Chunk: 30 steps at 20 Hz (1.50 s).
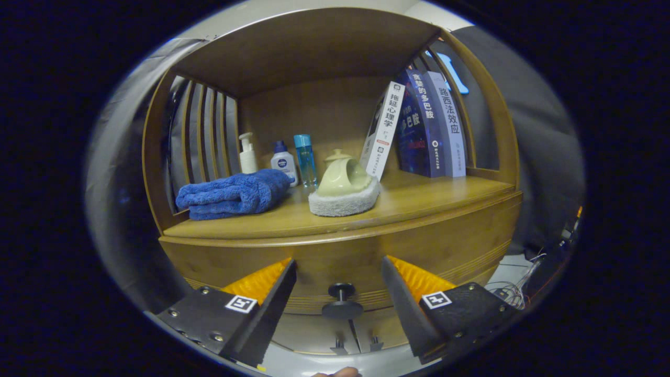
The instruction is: Pull open the drawer, take out the items inside it, and place them on the countertop above the cabinet.
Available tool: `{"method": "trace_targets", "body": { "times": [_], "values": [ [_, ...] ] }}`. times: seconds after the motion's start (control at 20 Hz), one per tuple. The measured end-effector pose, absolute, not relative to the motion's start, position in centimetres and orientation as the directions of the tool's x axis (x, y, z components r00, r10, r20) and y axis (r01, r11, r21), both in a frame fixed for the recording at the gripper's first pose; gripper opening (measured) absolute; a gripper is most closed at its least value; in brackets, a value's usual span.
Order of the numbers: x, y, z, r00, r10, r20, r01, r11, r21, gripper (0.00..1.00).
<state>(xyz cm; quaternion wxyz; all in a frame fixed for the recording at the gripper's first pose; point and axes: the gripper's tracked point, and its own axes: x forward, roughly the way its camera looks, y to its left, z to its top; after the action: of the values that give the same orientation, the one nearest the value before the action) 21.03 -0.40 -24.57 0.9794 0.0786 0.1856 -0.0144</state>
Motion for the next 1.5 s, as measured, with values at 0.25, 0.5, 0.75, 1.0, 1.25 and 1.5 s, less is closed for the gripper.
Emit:
{"method": "trace_targets", "body": {
  "times": [0.25, 0.5, 0.75, 1.0, 1.25, 1.5],
  "values": [
    [21.0, -0.4, -24.6, 0.931, 0.002, -0.364, 0.058, 0.986, 0.154, 0.99],
    [21.0, -0.4, -24.6, 0.926, 0.005, -0.378, 0.058, 0.986, 0.156, 0.99],
    [20.9, -0.3, -24.9, 0.919, 0.011, -0.394, 0.069, 0.980, 0.189, 0.99],
    [19.4, 0.1, -25.0, 0.915, 0.015, -0.404, 0.064, 0.981, 0.182, 0.99],
    [17.4, -0.3, -23.8, 0.924, -0.001, -0.382, 0.075, 0.981, 0.180, 0.99],
    [15.6, -1.9, -20.1, 0.947, -0.048, -0.317, 0.098, 0.985, 0.144, 0.99]
  ]
}}
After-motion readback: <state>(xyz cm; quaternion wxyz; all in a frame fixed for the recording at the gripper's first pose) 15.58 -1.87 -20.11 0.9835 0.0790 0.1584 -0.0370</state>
